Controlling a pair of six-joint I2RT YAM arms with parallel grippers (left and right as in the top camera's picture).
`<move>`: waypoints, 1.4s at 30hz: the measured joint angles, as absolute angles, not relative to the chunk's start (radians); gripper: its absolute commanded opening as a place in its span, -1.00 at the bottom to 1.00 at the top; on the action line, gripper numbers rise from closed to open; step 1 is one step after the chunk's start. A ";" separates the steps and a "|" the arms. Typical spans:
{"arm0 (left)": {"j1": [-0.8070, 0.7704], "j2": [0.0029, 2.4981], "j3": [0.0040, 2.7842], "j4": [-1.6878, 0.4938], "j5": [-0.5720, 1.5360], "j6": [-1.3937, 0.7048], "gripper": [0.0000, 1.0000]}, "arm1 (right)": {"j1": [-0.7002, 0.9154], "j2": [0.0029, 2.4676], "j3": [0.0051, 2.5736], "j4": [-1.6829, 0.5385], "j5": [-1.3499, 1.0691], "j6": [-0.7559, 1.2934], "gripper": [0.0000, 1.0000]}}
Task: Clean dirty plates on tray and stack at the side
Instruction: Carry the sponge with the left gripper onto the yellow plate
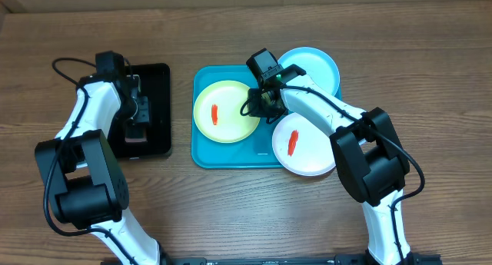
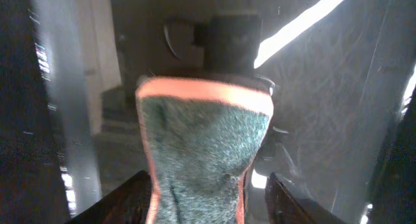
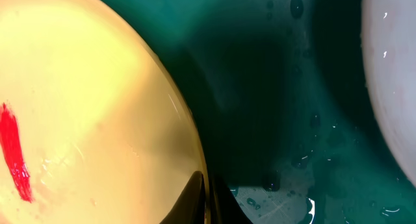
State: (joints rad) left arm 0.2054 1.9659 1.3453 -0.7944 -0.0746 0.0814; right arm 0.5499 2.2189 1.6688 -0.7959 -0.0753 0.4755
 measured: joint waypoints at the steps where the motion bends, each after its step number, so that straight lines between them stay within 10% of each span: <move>1: 0.205 1.966 1.334 -0.789 -0.074 0.081 0.01 | 0.550 2.219 1.669 -0.796 -0.075 0.475 -0.92; 8: 0.206 1.966 1.317 -0.762 -0.075 0.071 -0.92 | 0.550 2.219 1.669 -0.796 -0.076 0.474 -0.92; 28: 0.183 1.966 1.648 -1.068 0.041 0.051 -0.92 | 0.550 2.219 1.669 -0.787 -0.079 0.475 -0.92; 42: -0.213 1.961 1.665 -0.998 0.100 -0.204 -0.92 | 0.528 2.219 1.669 -0.854 -0.160 0.495 -0.92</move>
